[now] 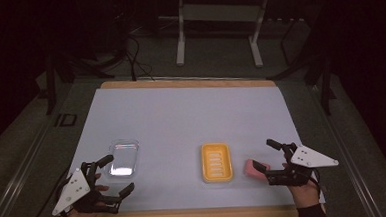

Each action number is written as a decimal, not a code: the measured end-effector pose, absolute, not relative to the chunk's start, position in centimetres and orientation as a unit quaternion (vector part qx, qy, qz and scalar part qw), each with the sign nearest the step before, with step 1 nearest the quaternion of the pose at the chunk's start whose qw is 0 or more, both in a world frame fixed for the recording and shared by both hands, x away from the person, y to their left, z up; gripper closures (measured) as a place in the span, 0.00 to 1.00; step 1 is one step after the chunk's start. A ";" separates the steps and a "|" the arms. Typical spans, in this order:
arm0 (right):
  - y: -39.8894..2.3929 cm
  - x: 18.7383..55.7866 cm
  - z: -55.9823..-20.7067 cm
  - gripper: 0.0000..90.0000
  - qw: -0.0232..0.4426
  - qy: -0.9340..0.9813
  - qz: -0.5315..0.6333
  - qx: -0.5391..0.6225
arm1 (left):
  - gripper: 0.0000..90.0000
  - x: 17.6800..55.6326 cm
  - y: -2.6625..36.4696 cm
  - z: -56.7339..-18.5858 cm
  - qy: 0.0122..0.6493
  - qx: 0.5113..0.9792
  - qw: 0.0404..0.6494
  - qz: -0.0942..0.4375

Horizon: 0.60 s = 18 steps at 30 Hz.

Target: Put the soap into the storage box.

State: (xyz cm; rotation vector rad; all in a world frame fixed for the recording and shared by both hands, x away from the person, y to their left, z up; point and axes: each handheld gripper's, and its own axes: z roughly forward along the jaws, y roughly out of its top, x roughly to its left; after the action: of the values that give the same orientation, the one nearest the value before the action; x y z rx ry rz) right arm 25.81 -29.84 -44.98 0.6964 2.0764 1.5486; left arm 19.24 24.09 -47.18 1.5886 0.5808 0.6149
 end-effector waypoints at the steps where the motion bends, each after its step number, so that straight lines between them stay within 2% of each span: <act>1: -29.7 25.9 -45.0 0.17 0.224 0.757 0.561 0.250 | 0.00 19.2 24.1 -47.2 0.253 0.691 0.622 0.268; 12: -29.9 26.1 -45.2 0.16 0.211 0.764 0.563 0.233 | 0.00 19.1 24.2 -47.2 0.256 0.694 0.617 0.268; 18: -29.9 26.6 -45.7 0.16 0.165 0.790 0.551 0.213 | 0.00 19.2 24.2 -47.3 0.256 0.696 0.615 0.269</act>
State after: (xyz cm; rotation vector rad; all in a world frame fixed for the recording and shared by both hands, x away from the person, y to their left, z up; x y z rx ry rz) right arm 26.57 -29.93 -45.68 0.6075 2.2500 1.5691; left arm 19.16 24.18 -47.26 1.6031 0.5905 0.6189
